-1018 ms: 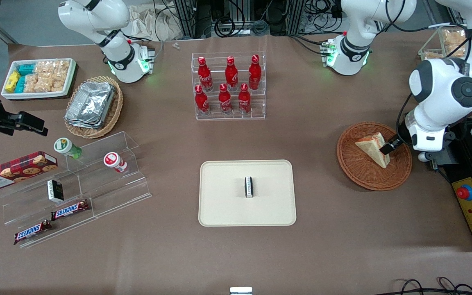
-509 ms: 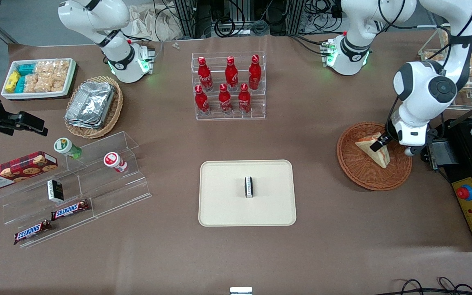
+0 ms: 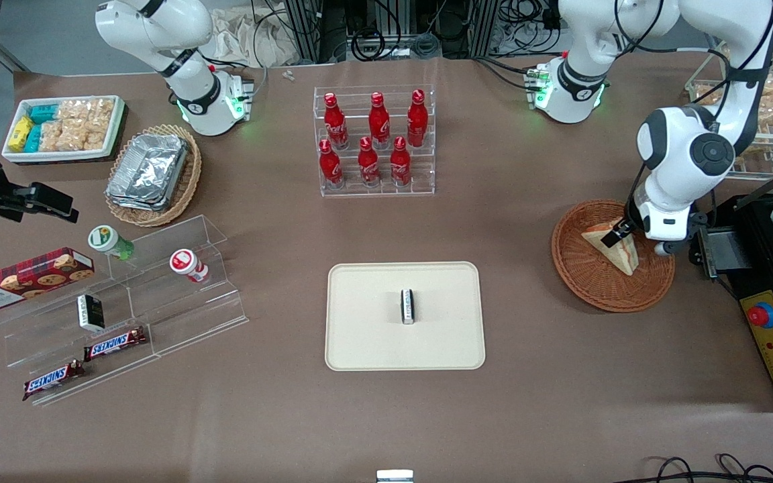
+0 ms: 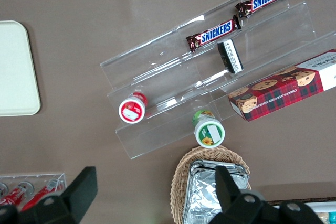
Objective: Place sandwich from basket to tray
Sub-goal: 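Close the left gripper on the sandwich's crust edge, then lift the sandwich out of the basket with the left gripper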
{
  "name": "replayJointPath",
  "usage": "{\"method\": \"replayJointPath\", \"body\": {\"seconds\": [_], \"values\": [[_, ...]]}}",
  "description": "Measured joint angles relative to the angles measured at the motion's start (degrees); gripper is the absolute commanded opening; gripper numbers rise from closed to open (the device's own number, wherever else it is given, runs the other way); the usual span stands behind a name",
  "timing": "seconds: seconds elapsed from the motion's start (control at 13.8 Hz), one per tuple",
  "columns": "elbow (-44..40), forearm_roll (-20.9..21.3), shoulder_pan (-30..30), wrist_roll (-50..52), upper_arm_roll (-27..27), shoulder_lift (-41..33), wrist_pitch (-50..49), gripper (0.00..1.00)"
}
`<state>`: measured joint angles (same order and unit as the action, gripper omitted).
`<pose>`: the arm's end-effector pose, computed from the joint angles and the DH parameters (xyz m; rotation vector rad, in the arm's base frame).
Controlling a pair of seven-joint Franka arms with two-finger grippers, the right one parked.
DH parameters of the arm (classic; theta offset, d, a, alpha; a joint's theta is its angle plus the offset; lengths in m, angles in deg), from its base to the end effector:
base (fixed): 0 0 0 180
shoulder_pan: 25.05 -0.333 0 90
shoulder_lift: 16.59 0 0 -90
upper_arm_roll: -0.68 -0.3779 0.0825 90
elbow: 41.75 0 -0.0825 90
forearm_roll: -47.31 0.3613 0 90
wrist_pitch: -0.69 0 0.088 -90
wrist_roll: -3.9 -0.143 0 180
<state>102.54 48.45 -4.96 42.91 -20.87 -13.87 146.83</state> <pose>0.4520 0.0120 0.3056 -2.9278 -1.0513 0.0035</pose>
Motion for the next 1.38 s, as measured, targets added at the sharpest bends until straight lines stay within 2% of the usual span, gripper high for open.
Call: {"method": "replayJointPath", "body": {"seconds": [0.51, 0.58, 0.65, 0.73, 0.95, 1.09, 1.38], "values": [[0.21, -0.25, -0.01, -0.04, -0.85, 2.84, 2.06, 0.98], [0.27, -0.41, -0.01, -0.04, -0.85, 3.59, 2.61, 0.94], [0.28, -0.55, -0.01, -0.04, -0.85, 4.34, 3.19, 0.78], [0.28, -0.63, -0.01, -0.04, -0.85, 4.99, 3.74, 0.48], [0.28, -0.80, 0.13, 0.30, -0.80, 5.73, 4.15, 0.10], [0.15, -0.82, 0.58, 1.28, -0.59, 5.72, 4.23, 0.00], [-0.26, -0.81, 0.78, 2.08, 0.22, 4.81, 3.70, 0.00]]}}
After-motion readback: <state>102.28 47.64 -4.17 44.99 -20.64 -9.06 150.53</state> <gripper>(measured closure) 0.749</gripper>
